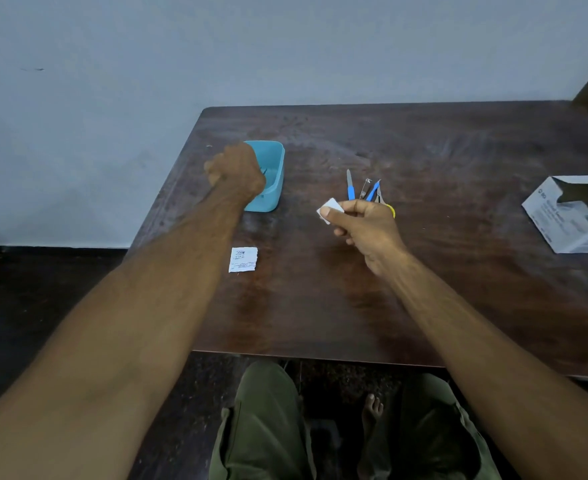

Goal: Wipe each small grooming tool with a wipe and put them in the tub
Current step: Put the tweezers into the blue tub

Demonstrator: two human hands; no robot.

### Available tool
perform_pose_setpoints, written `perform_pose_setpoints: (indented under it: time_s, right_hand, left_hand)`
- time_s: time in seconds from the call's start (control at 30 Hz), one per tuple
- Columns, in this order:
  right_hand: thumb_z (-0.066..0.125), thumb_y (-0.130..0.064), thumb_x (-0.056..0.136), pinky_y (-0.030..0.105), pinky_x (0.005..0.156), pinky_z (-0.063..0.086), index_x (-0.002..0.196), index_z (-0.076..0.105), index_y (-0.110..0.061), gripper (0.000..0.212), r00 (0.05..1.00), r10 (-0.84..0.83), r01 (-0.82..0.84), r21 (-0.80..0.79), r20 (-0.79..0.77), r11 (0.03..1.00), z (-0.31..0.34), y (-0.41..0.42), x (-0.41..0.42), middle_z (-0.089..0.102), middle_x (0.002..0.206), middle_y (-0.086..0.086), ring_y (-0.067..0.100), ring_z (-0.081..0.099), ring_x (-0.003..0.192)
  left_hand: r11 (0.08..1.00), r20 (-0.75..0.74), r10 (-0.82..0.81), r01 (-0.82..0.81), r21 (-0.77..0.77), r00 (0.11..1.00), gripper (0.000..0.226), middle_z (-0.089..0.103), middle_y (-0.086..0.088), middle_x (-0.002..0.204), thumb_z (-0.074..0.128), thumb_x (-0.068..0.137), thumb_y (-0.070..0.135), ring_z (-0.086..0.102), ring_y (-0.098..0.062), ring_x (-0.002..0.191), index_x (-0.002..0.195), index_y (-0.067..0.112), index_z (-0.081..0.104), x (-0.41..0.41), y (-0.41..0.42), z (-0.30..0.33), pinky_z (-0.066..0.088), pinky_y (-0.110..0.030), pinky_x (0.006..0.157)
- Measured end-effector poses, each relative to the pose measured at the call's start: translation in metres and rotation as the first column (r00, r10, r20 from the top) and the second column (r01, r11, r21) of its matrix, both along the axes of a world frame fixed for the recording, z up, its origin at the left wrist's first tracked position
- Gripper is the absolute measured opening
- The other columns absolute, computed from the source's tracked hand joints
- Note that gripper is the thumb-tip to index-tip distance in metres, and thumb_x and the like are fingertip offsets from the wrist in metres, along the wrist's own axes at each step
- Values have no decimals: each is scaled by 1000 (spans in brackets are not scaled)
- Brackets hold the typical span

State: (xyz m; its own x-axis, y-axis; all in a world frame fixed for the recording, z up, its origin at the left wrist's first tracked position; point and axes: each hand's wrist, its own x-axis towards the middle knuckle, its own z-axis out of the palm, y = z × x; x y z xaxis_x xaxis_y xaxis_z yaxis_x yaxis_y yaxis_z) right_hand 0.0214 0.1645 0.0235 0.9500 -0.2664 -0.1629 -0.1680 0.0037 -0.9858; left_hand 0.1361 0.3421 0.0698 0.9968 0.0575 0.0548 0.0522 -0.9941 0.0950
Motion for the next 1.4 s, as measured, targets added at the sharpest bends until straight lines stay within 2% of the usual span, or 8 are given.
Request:
perform_pose_setpoints:
  time_s: [0.23, 0.43, 0.57, 0.63, 0.73, 0.97, 1.23, 1.4]
  right_hand:
    - [80, -20, 77, 12, 43, 36, 85, 71, -8, 17, 1000, 0, 0, 7, 1, 1000, -5, -3, 0, 66, 72, 0, 0, 49, 44]
    - [80, -21, 77, 12, 42, 36, 84, 72, -10, 16, 1000, -7, 7, 12, -4, 1000, -5, -7, -2, 68, 75, 1, 0, 50, 46]
    - [80, -22, 77, 15, 43, 34, 87, 73, -9, 18, 1000, -8, 8, 14, -9, 1000, -4, -13, -7, 67, 77, 2, 3, 50, 48]
    - [80, -22, 77, 16, 43, 35, 83, 73, -12, 14, 1000, -23, 24, 25, -12, 999, -3, -18, -10, 67, 76, 2, 3, 50, 48]
    - [80, -23, 77, 17, 43, 34, 80, 71, -17, 10, 998, -57, 58, 26, -16, 998, 0, -29, -14, 66, 76, 1, 4, 49, 50]
    - [79, -24, 77, 18, 43, 34, 85, 71, -11, 17, 990, -141, 140, -27, -23, 990, -3, -60, -25, 63, 70, 1, 2, 48, 47]
    - [78, -17, 79, 17, 41, 41, 89, 69, -4, 19, 983, -181, 181, 14, -19, 983, -14, -78, -29, 62, 66, 2, 2, 49, 45]
    - [77, -14, 80, 18, 44, 45, 89, 68, -2, 17, 984, -179, 180, 36, -18, 983, -17, -81, -30, 59, 62, 2, 4, 50, 45]
  left_hand:
    - [997, -138, -33, 43, 70, 990, 46, 57, -16, 129, 61, 90, 27, 55, -34, 117, 127, 2, 51, 9, -2, 4, 47, -43, 98]
    - [998, -78, -53, 56, 34, 996, 45, 60, -17, 123, 66, 86, 25, 59, -34, 111, 122, 0, 55, 7, -3, 6, 49, -41, 87]
    - [990, 69, -15, 25, -142, 998, 41, 65, -15, 115, 67, 84, 37, 63, -35, 104, 110, 5, 63, -4, -8, 12, 52, -42, 83]
    - [946, 157, -6, 57, -318, 988, 31, 70, -11, 93, 64, 85, 41, 67, -33, 87, 87, 11, 69, -18, -18, 11, 54, -39, 75]
    - [865, 196, -43, 135, -483, 980, 34, 62, 1, 66, 64, 86, 41, 59, -22, 67, 63, 16, 61, -51, -44, 3, 45, -28, 63]
    - [840, 47, -94, 105, -533, 994, 18, 73, 2, 91, 66, 83, 44, 67, -21, 91, 77, 27, 69, -87, -88, -42, 54, -38, 83]
    - [827, 36, -58, 68, -558, 998, 12, 72, 4, 98, 64, 87, 35, 66, -19, 95, 90, 26, 71, -91, -120, -54, 54, -36, 83]
    - [905, 36, -85, 92, -415, 996, 21, 71, -3, 104, 65, 88, 30, 66, -25, 98, 103, 17, 72, -80, -133, -52, 47, -32, 73]
